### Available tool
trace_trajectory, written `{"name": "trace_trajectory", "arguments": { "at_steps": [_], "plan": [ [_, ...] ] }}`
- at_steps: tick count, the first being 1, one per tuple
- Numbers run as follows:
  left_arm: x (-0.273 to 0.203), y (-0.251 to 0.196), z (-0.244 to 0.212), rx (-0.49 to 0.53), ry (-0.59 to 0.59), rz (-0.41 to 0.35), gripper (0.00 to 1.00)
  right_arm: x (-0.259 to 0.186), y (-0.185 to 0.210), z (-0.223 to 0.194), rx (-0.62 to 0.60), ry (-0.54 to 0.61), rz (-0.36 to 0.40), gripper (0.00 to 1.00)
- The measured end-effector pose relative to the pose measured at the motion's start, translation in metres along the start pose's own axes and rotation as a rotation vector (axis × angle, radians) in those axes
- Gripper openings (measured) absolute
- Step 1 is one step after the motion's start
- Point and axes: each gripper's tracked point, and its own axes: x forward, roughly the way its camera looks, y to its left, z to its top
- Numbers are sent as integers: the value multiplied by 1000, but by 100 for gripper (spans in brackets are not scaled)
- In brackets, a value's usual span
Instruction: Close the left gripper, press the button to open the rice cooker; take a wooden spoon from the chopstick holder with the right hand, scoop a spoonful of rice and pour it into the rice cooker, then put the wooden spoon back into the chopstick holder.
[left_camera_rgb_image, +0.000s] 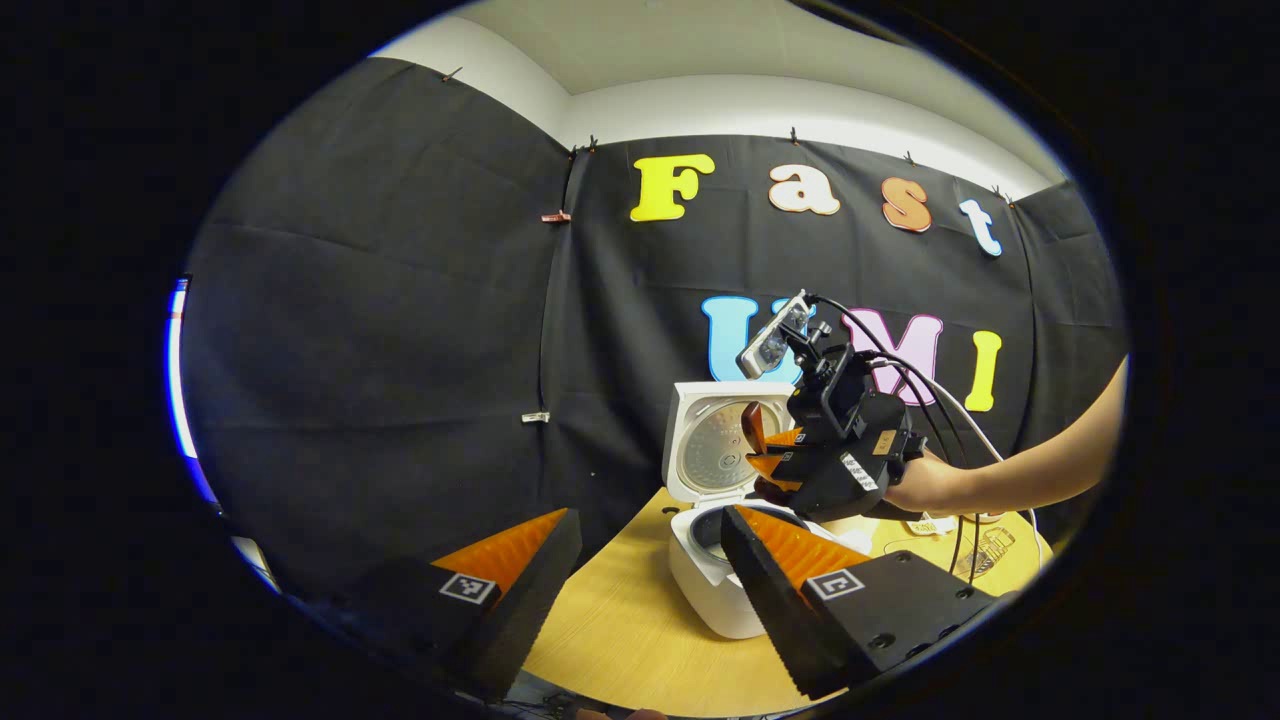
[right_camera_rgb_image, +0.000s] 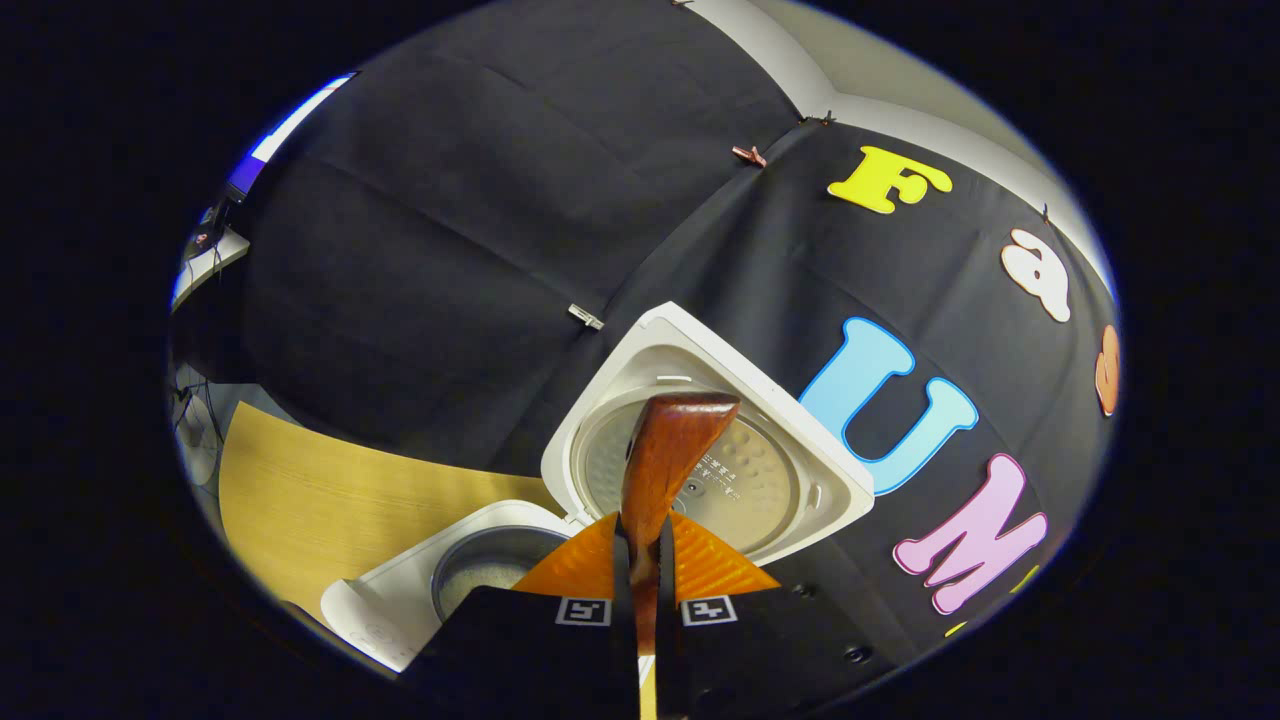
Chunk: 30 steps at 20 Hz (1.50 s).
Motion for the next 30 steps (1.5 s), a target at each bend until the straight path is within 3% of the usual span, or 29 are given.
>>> {"name": "trace_trajectory", "arguments": {
  "at_steps": [8,13,17,18,19,20,23,30],
  "plan": [
    [-12,-7,-2,-1,6,-7,96,-9,-47,-20,530,66,-63,11],
    [-14,-16,1,8,1,-16,97,-46,-85,-10,861,-23,-94,11],
    [-12,-26,4,12,-8,-36,97,-100,-119,-11,906,-108,-142,11],
    [-13,-29,4,15,-13,-39,97,-116,-126,-10,923,-130,-151,7],
    [-13,-32,6,16,-15,-44,97,-132,-134,-10,936,-152,-165,15],
    [-12,-34,6,17,-18,-50,97,-148,-144,-12,944,-171,-180,11],
    [-11,-46,8,23,-23,-70,97,-198,-165,-23,963,-206,-225,11],
    [-12,-74,14,38,-33,-121,97,-313,-219,-104,1001,-159,-422,10]
  ]
}}
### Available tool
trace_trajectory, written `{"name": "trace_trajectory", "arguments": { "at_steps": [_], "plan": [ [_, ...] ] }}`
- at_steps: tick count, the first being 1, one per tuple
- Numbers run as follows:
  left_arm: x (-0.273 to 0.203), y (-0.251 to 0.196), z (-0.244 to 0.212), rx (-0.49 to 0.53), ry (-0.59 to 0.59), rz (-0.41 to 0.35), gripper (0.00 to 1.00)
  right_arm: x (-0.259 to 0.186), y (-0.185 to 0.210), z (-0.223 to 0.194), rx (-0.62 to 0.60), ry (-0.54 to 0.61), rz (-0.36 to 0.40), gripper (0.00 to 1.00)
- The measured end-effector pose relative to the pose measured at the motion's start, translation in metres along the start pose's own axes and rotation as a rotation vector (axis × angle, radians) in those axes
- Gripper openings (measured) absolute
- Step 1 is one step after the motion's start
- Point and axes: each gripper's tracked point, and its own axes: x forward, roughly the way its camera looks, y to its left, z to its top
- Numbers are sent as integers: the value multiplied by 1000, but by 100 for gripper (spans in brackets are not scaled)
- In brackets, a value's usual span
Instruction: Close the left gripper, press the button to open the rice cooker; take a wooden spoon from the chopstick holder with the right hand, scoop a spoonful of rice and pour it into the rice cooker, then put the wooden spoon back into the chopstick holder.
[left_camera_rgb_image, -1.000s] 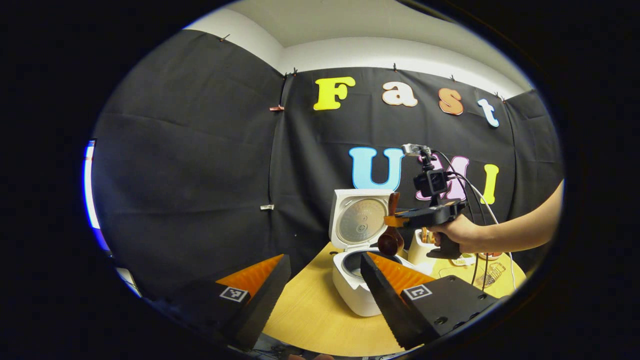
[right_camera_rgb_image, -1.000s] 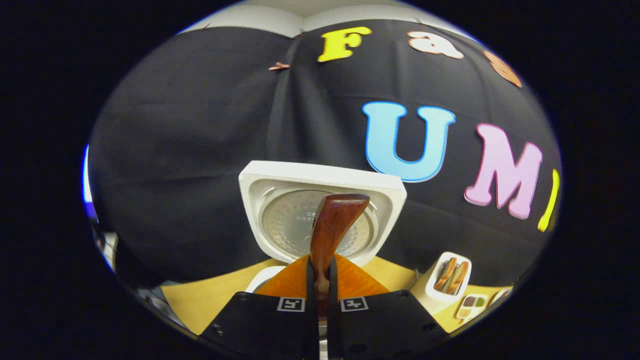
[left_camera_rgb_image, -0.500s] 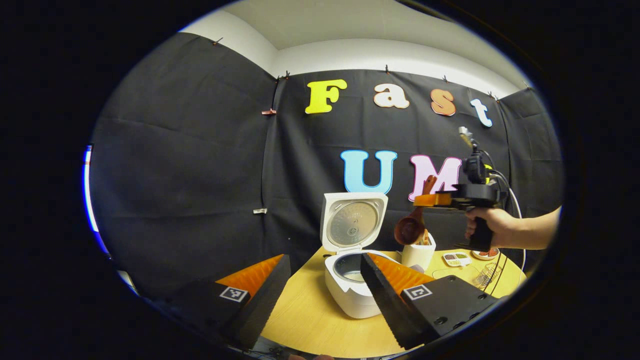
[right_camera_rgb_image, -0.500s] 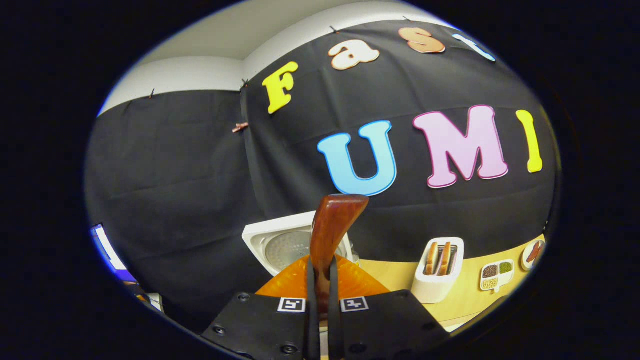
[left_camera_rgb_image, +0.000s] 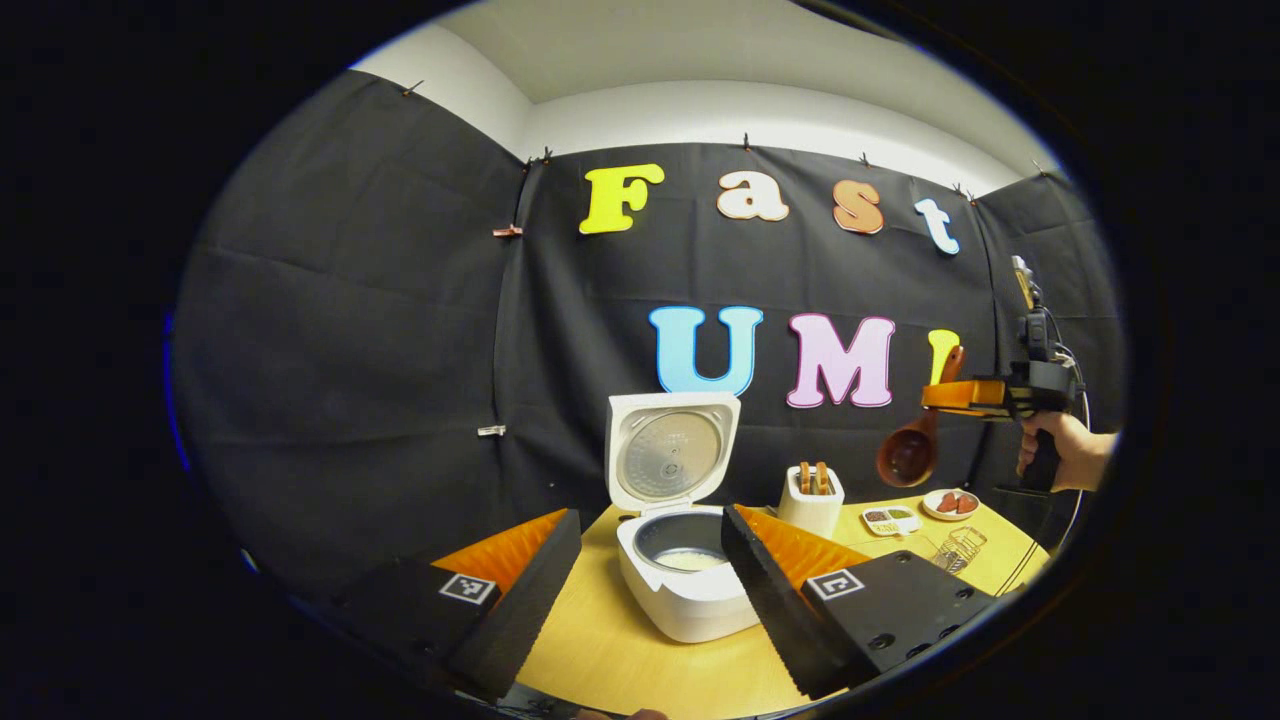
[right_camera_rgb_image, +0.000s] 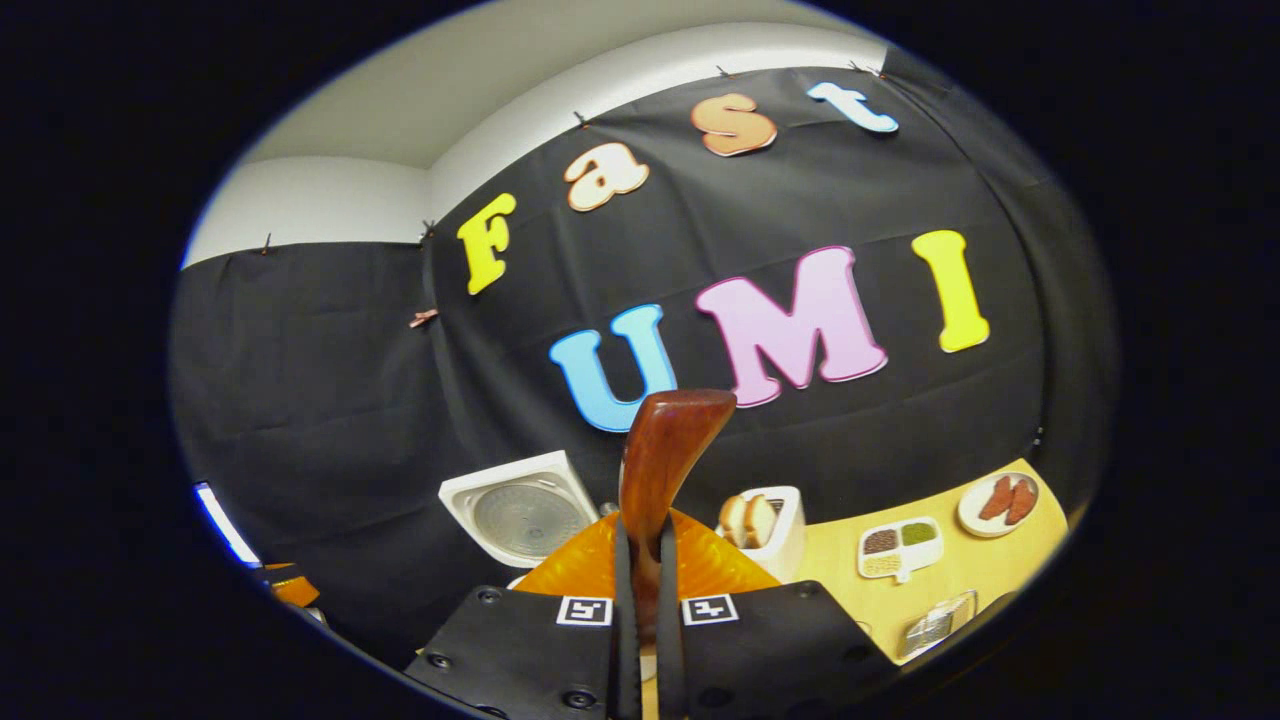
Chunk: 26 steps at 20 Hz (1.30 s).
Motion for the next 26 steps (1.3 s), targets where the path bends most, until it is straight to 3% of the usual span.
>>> {"name": "trace_trajectory", "arguments": {
  "at_steps": [7,13,18,26],
  "plan": [
    [3,-21,4,6,3,-26,97,-66,-128,-2,-52,-2,-239,10],
    [6,-39,6,26,15,-31,97,-77,-235,-49,-58,79,-417,11],
    [9,-53,12,51,23,-20,97,-58,-296,-106,23,172,-494,11],
    [12,-63,16,53,50,15,97,-35,-335,-177,63,308,-532,11]
  ]
}}
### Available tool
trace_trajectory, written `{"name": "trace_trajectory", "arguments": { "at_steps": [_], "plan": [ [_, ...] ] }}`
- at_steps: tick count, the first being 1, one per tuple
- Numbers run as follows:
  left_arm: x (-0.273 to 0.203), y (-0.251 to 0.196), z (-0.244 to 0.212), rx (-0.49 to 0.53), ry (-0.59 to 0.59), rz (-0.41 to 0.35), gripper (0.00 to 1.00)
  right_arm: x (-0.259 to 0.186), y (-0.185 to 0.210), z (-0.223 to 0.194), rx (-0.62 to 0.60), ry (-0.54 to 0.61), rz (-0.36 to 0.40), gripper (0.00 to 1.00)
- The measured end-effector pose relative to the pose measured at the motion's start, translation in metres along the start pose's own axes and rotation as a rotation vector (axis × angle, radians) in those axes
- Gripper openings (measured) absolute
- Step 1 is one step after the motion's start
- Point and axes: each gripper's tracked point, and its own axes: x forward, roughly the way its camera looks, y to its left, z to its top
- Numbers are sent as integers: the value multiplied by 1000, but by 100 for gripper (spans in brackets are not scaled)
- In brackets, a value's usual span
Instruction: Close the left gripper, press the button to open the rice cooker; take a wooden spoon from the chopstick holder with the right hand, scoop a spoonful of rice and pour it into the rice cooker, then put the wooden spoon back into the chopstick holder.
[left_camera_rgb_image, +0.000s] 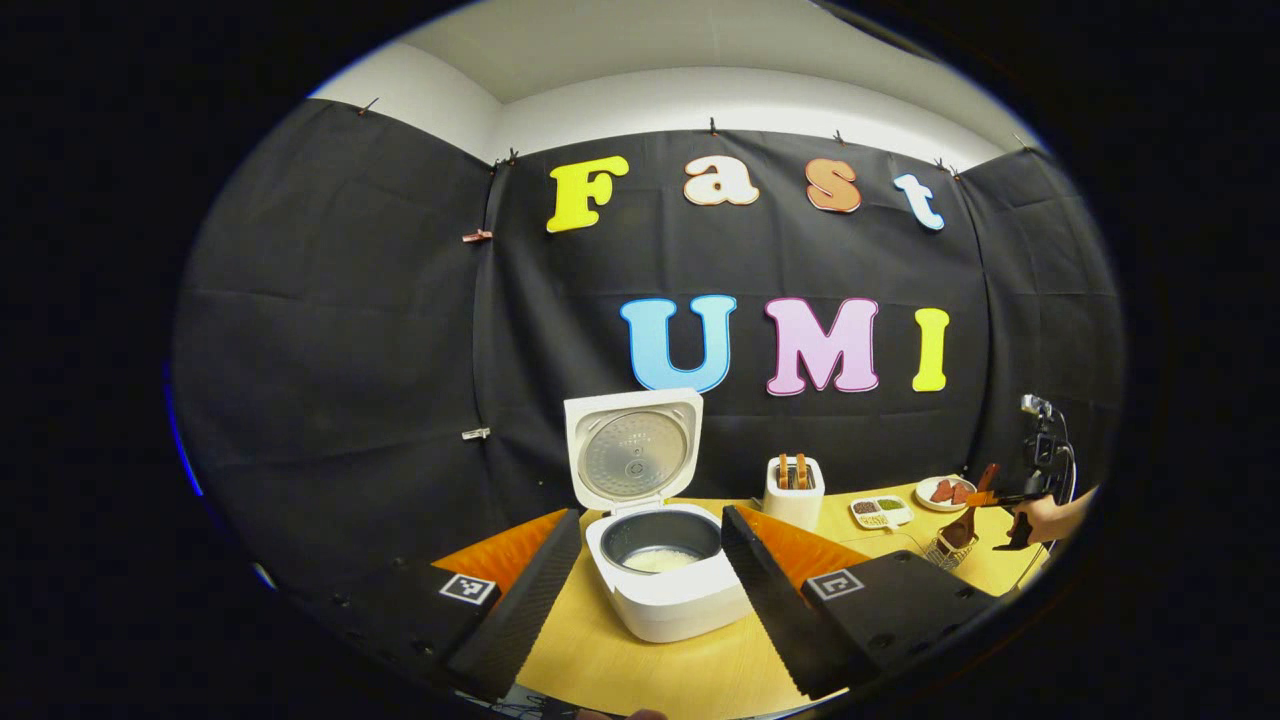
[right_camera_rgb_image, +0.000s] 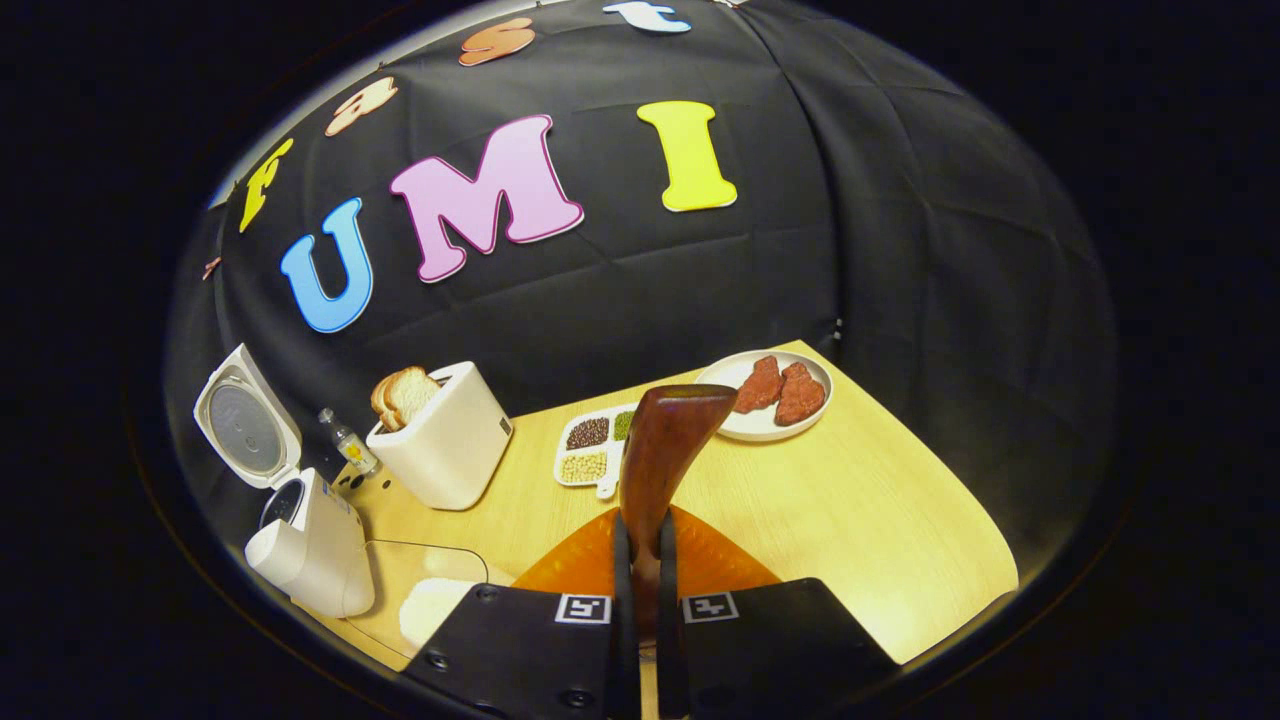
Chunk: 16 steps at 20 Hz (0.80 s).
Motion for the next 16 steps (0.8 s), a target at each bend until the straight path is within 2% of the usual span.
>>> {"name": "trace_trajectory", "arguments": {
  "at_steps": [4,6,7,8,10,11,12,14,15,16],
  "plan": [
    [1,-4,6,11,-8,-1,97,9,-8,-22,13,69,-3,14],
    [4,-9,9,13,-17,-16,97,9,-10,-21,51,65,-10,16],
    [5,-10,12,8,-21,-24,97,9,-15,-20,70,67,-26,7],
    [9,-11,14,0,-26,-29,97,7,-20,-19,86,70,-41,27],
    [15,-10,18,-22,-37,-35,97,-4,-28,-17,99,67,-64,45],
    [20,-9,22,-32,-44,-37,97,-10,-30,-15,104,54,-72,42],
    [25,-7,25,-42,-51,-39,97,-18,-33,-13,106,39,-82,75],
    [39,-4,34,-63,-70,-49,97,-39,-40,-9,104,14,-101,100],
    [46,-2,41,-77,-82,-53,97,-51,-42,-8,98,-4,-110,97],
    [54,1,47,-91,-93,-58,97,-64,-43,-7,87,-25,-118,99]
  ]
}}
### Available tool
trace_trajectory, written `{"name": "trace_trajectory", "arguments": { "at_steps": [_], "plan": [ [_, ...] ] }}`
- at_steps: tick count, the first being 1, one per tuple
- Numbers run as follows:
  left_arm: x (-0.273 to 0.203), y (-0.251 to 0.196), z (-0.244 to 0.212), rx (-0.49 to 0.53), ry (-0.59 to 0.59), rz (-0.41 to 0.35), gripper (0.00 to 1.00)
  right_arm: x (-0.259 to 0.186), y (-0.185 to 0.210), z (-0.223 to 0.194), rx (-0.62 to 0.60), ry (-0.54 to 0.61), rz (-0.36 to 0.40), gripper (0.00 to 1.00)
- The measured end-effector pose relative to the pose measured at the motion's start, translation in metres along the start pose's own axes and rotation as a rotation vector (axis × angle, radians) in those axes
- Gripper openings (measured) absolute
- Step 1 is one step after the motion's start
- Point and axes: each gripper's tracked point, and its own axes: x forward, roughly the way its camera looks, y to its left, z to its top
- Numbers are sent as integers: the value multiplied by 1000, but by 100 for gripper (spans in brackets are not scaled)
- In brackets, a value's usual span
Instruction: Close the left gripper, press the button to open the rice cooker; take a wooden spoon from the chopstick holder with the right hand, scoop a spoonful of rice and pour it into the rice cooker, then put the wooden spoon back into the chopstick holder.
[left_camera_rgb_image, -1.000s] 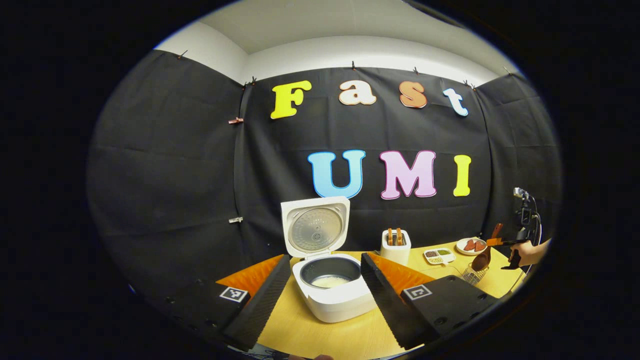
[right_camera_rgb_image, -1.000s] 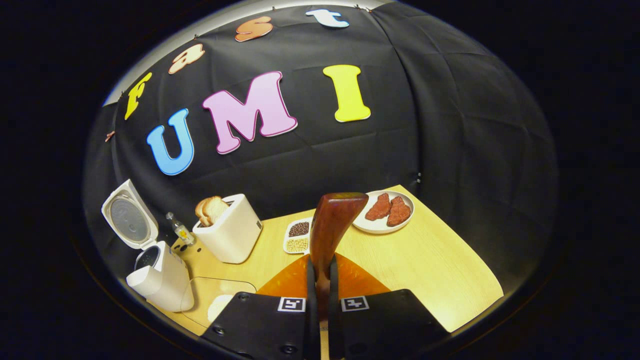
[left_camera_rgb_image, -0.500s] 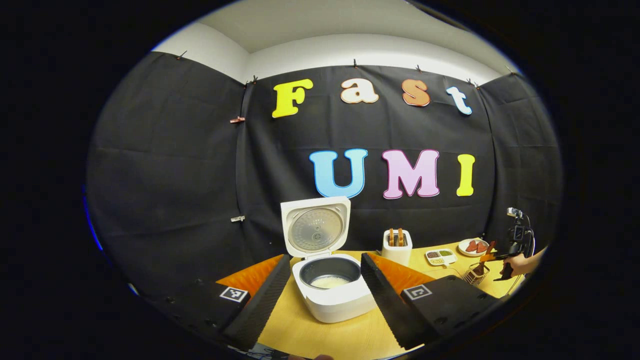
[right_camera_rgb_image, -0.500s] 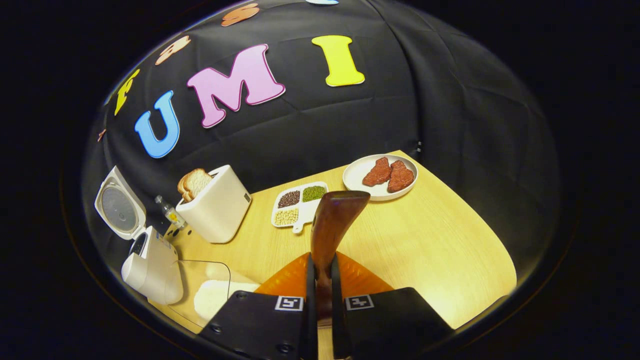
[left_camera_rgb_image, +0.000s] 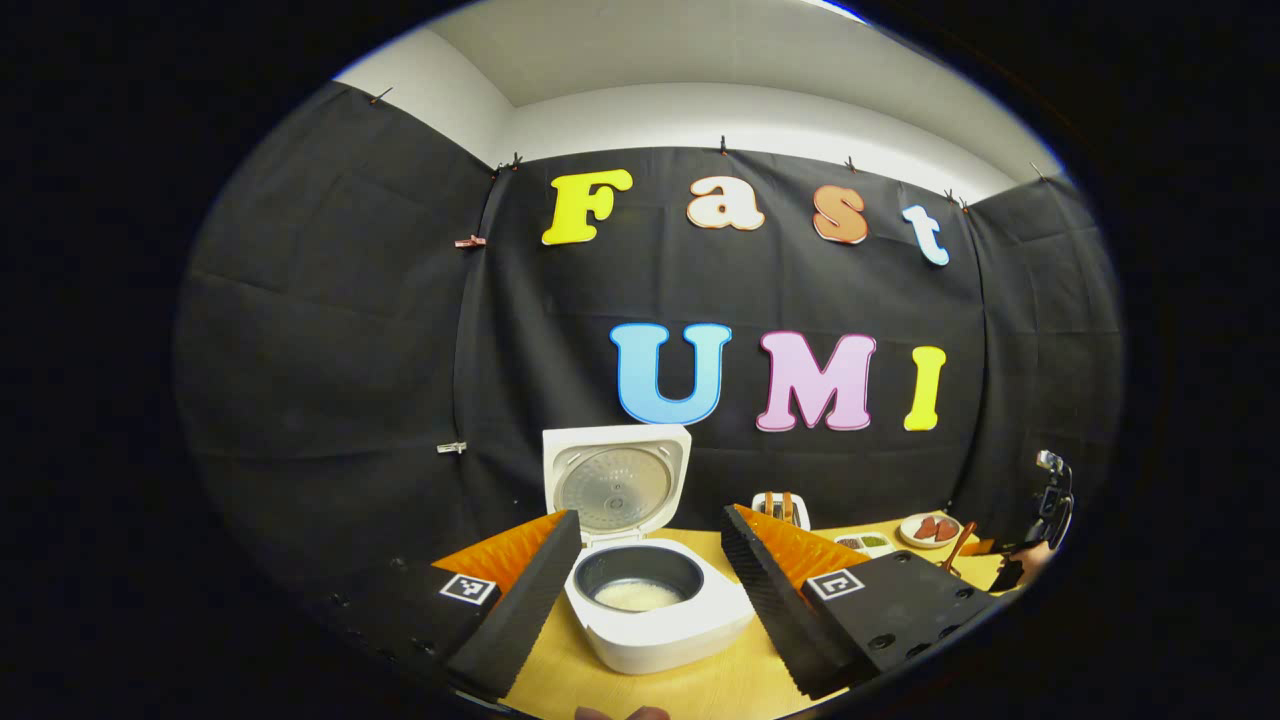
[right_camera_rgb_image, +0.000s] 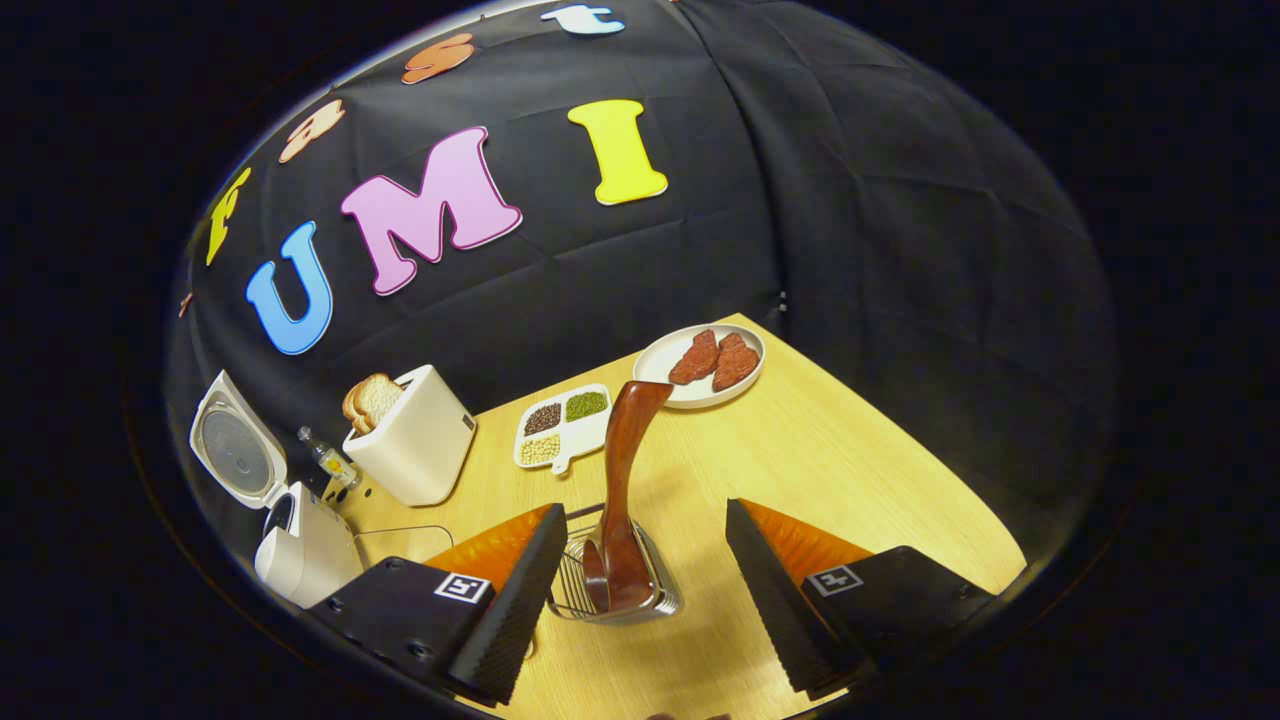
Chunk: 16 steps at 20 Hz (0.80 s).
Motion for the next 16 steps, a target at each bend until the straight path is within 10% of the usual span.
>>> {"name": "trace_trajectory", "arguments": {
  "at_steps": [16],
  "plan": [
    [197,40,73,2,-75,4,95,-165,122,-16,-202,-133,196,98]
  ]
}}
